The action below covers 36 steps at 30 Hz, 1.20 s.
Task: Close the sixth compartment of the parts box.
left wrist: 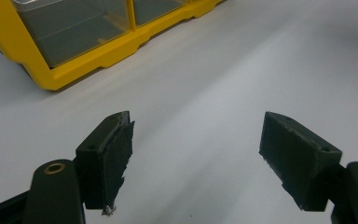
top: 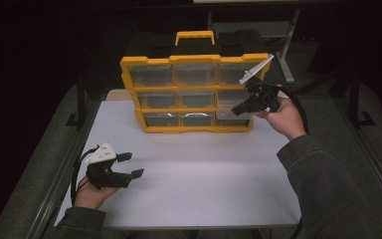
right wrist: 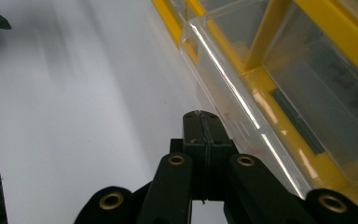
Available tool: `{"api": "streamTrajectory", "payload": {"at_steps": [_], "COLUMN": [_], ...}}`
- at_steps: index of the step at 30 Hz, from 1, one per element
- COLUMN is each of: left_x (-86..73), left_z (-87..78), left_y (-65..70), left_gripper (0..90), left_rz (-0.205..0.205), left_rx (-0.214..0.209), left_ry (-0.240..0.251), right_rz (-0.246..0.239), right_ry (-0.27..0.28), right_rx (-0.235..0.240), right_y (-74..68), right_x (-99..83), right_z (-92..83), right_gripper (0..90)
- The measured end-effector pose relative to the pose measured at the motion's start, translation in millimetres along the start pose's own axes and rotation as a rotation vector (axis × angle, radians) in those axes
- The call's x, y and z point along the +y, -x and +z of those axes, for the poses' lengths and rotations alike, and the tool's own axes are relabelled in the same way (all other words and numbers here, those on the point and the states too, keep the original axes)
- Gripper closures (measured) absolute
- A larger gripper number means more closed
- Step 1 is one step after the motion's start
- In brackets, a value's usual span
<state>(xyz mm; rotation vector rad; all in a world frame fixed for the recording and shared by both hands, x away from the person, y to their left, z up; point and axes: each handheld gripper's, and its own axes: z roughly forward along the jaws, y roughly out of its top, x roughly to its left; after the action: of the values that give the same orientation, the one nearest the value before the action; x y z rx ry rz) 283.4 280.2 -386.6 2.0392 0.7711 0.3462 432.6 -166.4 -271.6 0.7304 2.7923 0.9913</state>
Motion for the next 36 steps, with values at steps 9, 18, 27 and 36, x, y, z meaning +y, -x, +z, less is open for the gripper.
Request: {"api": "streamTrajectory", "payload": {"at_steps": [9,18,27,36], "left_x": [0.1,0.6,0.7,0.5], "left_z": [-0.7,-0.8,-1.3,-1.7], "left_y": [-0.1,0.5,0.6,0.7], "left_gripper": [24.9,24.9,24.9,24.9], "left_rz": [0.0,0.001,0.0,-0.005], "left_rx": [0.001,0.002,0.003,0.002], "left_ry": [-0.001,0.002,0.004,0.005], "right_rz": [0.005,0.007,0.028,0.055], "right_ry": [0.001,0.008,0.01,0.019], "right_rx": [-0.005,-0.009,-0.032,-0.042], "right_y": [0.7,4.5,8.8,12.8], "right_x": [3.3,3.6,4.9,5.8], "right_z": [-4.2,-4.4,-5.0,-6.0], "right_gripper": [89.0,89.0,89.0,89.0]}}
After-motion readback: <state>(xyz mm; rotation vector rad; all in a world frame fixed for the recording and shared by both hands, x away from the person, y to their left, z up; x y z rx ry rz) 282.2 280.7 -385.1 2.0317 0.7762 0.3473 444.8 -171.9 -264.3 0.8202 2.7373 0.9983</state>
